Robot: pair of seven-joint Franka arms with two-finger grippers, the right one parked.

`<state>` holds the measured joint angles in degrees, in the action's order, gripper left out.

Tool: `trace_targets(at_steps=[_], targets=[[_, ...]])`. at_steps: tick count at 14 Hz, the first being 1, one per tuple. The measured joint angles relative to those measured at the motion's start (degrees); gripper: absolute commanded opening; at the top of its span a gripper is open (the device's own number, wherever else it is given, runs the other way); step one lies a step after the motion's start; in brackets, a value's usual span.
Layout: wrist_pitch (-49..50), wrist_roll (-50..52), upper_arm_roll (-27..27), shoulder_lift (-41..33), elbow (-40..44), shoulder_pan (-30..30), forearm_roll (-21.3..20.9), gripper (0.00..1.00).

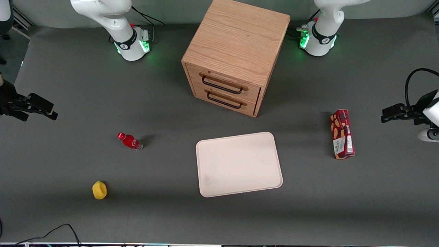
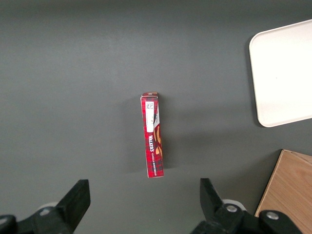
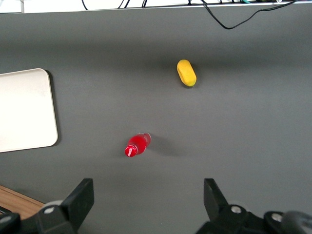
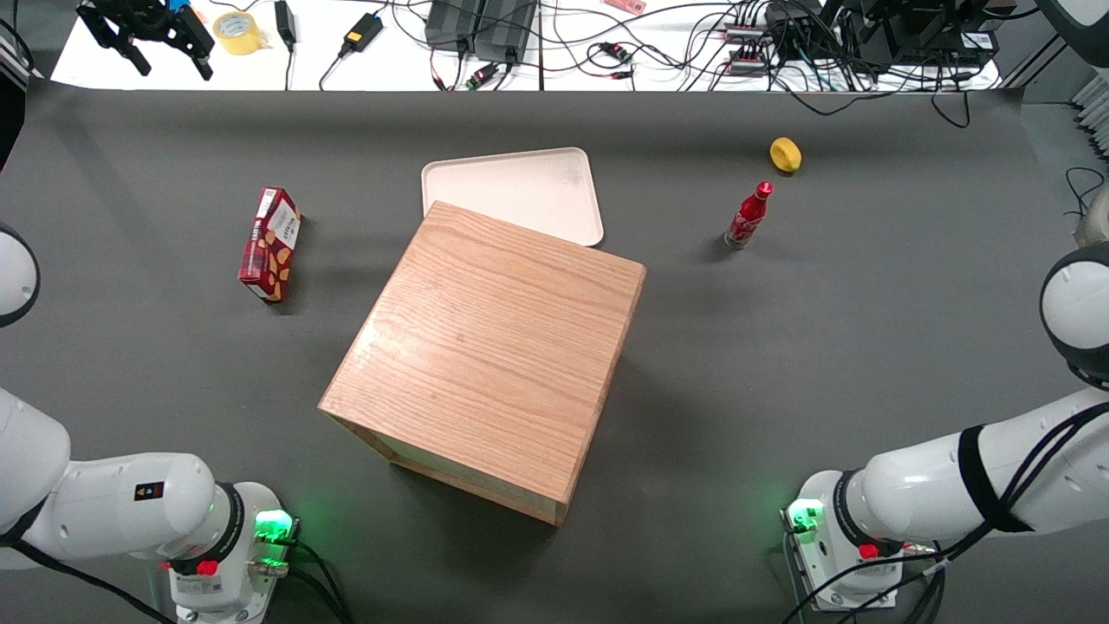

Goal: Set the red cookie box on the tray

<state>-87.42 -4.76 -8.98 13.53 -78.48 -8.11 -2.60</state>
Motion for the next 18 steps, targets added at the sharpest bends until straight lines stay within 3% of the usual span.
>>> trace_targets(at_steps=[9, 18], targets=[[-0.4, 0.05, 0.38, 0.16, -3.05, -0.24, 0.0, 1.0], [-27.8, -0.39, 0.96, -1.46, -31.9, -1.79, -0.01, 1.0]])
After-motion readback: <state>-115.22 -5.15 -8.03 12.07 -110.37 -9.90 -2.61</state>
